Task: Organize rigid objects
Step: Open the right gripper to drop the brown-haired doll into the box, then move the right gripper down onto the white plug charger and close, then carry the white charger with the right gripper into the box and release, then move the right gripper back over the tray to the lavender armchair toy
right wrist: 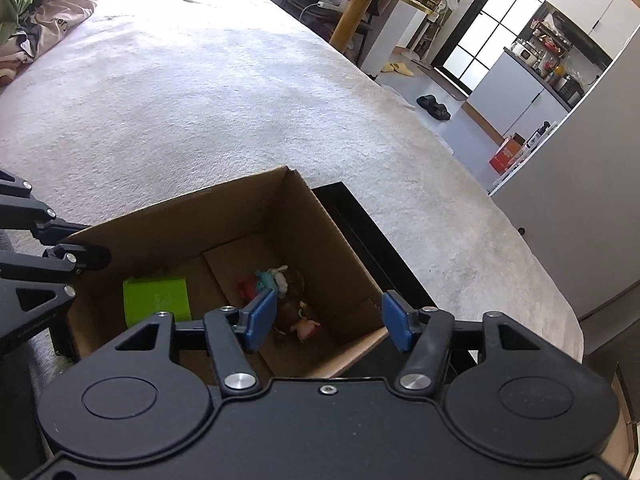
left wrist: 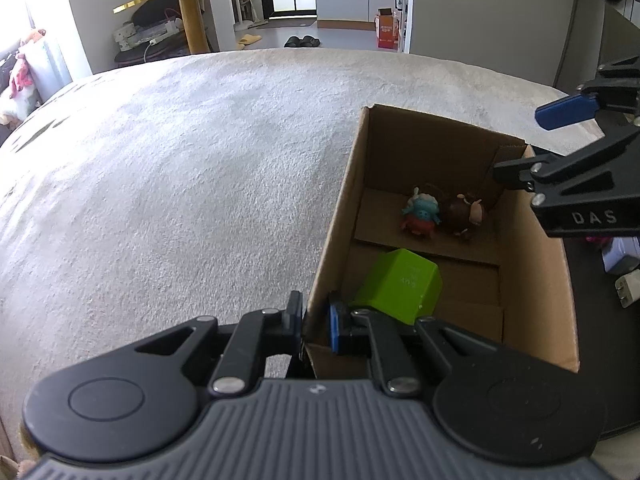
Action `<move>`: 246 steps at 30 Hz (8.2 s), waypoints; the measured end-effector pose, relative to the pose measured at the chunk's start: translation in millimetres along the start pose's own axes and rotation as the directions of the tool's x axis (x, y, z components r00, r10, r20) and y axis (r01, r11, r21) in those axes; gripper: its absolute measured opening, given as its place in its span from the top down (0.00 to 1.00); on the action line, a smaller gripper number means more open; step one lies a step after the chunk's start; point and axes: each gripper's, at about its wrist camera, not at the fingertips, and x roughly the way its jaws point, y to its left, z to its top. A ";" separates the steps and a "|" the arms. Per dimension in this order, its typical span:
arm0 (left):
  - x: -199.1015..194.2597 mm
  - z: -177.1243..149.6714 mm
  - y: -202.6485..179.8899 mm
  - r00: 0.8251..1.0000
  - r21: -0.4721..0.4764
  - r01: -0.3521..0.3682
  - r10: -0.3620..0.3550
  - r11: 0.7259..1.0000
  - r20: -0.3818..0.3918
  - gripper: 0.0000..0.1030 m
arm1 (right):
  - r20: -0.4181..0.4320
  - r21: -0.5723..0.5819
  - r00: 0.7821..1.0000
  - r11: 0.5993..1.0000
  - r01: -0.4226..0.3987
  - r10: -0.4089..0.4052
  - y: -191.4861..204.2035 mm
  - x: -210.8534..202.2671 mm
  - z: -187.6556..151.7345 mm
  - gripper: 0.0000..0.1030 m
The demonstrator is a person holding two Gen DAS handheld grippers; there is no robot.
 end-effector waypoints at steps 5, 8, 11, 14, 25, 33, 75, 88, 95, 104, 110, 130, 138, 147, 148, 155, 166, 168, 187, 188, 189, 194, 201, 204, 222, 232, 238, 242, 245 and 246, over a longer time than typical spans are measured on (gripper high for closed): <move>0.0 -0.1 -0.3 1.000 0.001 -0.002 0.002 1.000 -0.001 0.89 | 0.007 0.010 1.000 1.000 -0.002 0.002 -3.6 -6.4 -2.6 0.36; 0.3 0.4 -0.9 1.000 0.004 -0.004 0.004 1.000 -0.002 0.89 | 0.007 0.028 1.000 1.000 -0.001 0.001 -7.9 -12.6 -7.7 0.32; 0.5 0.1 -1.6 1.000 0.009 -0.010 0.010 1.000 -0.002 0.88 | 0.008 0.061 1.000 0.998 -0.010 0.010 -13.6 -21.5 -16.2 0.30; 1.2 0.5 -3.1 1.000 0.013 -0.013 0.014 1.000 -0.004 0.88 | 0.002 0.085 1.000 0.996 -0.015 0.015 -18.9 -29.8 -27.6 0.30; 3.6 1.7 -6.0 1.000 0.022 -0.025 0.025 0.999 -0.011 0.88 | -0.010 0.226 1.000 0.974 0.015 -0.013 -40.7 -58.3 -81.0 0.19; 3.8 2.4 -9.6 0.999 0.036 -0.037 0.037 0.999 -0.012 0.88 | 0.005 0.326 0.999 0.945 0.038 -0.042 -55.7 -75.4 -121.3 0.11; 4.3 3.4 -22.1 0.997 0.086 -0.081 0.082 0.993 -0.004 0.87 | -0.115 0.585 0.993 0.805 0.100 -0.040 -100.8 8.6 -220.9 0.24; 3.2 2.5 -22.3 0.997 0.095 -0.080 0.080 0.992 0.001 0.87 | -0.196 0.613 0.980 0.784 0.101 0.027 -100.8 32.2 -226.0 0.41; 3.5 2.5 -22.4 0.997 0.098 -0.082 0.082 0.992 0.000 0.87 | -0.192 0.632 0.981 0.768 0.100 0.030 -86.0 14.9 -235.1 0.41; 4.0 1.6 -25.7 0.996 0.116 -0.091 0.092 0.989 -0.004 0.87 | -0.160 0.643 0.987 0.761 0.089 0.019 -76.0 -12.5 -227.6 0.41; 4.9 1.2 -27.1 0.995 0.130 -0.097 0.099 0.987 -0.010 0.87 | -0.135 0.628 0.991 0.773 0.091 -0.007 -75.6 -28.3 -214.8 0.41; 4.7 0.3 -29.9 0.995 0.143 -0.102 0.104 0.984 -0.006 0.87 | -0.053 0.560 0.996 0.824 0.089 -0.072 -75.7 -55.1 -158.7 0.41; 4.0 1.2 -29.9 0.995 0.128 -0.095 0.097 0.987 -0.008 0.88 | -0.029 0.497 0.996 0.864 0.084 -0.080 -68.3 -51.2 -125.1 0.41; 3.0 1.9 -22.2 0.997 0.094 -0.069 0.070 0.993 -0.012 0.88 | 0.038 0.403 0.998 0.915 0.030 -0.050 -53.9 -47.8 -81.7 0.41; 3.1 1.9 -21.9 0.998 0.091 -0.067 0.069 0.994 -0.012 0.88 | 0.043 0.390 0.998 0.920 0.024 -0.045 -52.3 -46.7 -77.0 0.41; 4.1 1.4 -17.8 0.998 0.072 -0.058 0.059 0.996 -0.013 0.88 | 0.066 0.290 0.998 0.957 -0.016 -0.003 -38.1 -41.2 -44.7 0.41; 4.0 0.9 -8.6 1.000 0.028 -0.023 0.023 0.999 -0.013 0.88 | 0.080 0.056 0.993 0.994 -0.097 0.092 -10.7 -28.9 -0.6 0.41; 4.2 0.9 -6.7 1.000 0.018 -0.016 0.016 1.000 -0.013 0.88 | 0.082 0.006 0.991 0.994 -0.108 0.107 -4.8 -27.2 5.9 0.41; 11.5 2.6 5.1 0.999 -0.044 0.034 -0.036 0.998 -0.028 0.88 | 0.063 -0.264 0.986 0.955 -0.132 0.153 20.6 -7.8 43.1 0.41; 11.7 2.3 5.6 0.999 -0.047 0.036 -0.037 0.998 -0.029 0.88 | 0.062 -0.274 0.986 0.953 -0.132 0.154 20.5 -6.8 44.6 0.41; 12.0 2.3 5.5 0.999 -0.048 0.037 -0.038 0.998 -0.029 0.88 | 0.061 -0.288 0.986 0.949 -0.131 0.155 20.9 -5.9 46.5 0.41; 12.5 2.6 6.5 0.999 -0.050 0.040 -0.042 0.998 -0.029 0.88 | 0.077 -0.340 0.985 0.933 -0.120 0.155 25.6 -3.3 54.2 0.41; 13.1 2.5 7.3 0.999 -0.053 0.041 -0.043 0.998 -0.030 0.88 | 0.141 -0.346 0.985 0.937 -0.045 0.100 27.0 -8.1 57.4 0.28; 13.9 2.6 8.4 0.998 -0.058 0.045 -0.047 0.997 -0.032 0.88 | 0.138 -0.334 0.986 0.942 -0.046 0.097 23.9 -10.6 54.2 0.28; 13.9 2.8 0.6 0.999 -0.027 0.023 -0.024 0.999 -0.032 0.88 | 0.089 -0.187 0.994 0.981 -0.043 0.060 -10.8 -35.3 13.6 0.17; 13.7 3.6 -2.7 0.999 -0.013 0.013 -0.014 1.000 -0.037 0.88 | 0.057 -0.079 0.998 0.997 -0.015 0.020 -38.0 -53.1 -29.4 0.11; 13.0 3.4 -7.2 0.999 0.010 -0.004 0.005 1.000 -0.033 0.88 | 0.014 -0.021 0.999 0.999 -0.029 0.030 -49.2 -59.6 -53.2 0.11; 13.2 3.6 -9.6 0.999 0.021 -0.014 0.014 1.000 -0.031 0.88 | -0.006 -0.006 0.999 0.999 -0.032 0.032 -54.8 -64.7 -67.9 0.11; 12.8 3.6 -9.0 1.000 0.018 -0.011 0.012 1.000 -0.028 0.88 | -0.023 0.020 0.999 0.999 -0.024 0.025 -62.1 -66.0 -78.8 0.11; 12.8 3.7 -8.5 0.999 0.015 -0.010 0.010 1.000 -0.030 0.88 | -0.027 0.037 0.999 0.999 -0.029 0.030 -64.8 -66.2 -83.0 0.11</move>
